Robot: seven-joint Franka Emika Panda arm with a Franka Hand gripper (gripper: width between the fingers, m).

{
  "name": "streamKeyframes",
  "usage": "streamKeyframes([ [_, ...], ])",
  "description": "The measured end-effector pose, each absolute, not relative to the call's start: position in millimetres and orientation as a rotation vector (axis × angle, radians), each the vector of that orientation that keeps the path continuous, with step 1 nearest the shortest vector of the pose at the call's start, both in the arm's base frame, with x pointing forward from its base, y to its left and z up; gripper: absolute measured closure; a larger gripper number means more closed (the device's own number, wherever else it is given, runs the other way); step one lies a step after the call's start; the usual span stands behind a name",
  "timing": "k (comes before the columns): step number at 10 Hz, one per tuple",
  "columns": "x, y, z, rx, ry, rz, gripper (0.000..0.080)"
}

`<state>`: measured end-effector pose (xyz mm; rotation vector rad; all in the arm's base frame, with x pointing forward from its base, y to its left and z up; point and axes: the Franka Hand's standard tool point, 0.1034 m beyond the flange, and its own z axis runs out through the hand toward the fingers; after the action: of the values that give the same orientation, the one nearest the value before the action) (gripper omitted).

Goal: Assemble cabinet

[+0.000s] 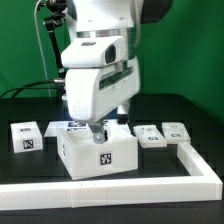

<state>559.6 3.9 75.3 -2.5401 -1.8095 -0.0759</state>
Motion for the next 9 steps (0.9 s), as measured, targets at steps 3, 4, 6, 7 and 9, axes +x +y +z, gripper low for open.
streamKeyframes([
  [3, 545, -8, 79.7, -2.449, -1.98, -0.083, 0.0002],
  [4, 545, -8, 78.1, -2.45, -1.977, -0.08, 0.0002],
  [6, 544, -8, 77.1, -2.449, -1.976, -0.078, 0.0002],
  [7, 544, -8, 76.9, -2.445, -1.981, -0.077, 0.0002],
  [9, 533, -13, 76.8, -2.222, -2.24, -0.074, 0.0002],
])
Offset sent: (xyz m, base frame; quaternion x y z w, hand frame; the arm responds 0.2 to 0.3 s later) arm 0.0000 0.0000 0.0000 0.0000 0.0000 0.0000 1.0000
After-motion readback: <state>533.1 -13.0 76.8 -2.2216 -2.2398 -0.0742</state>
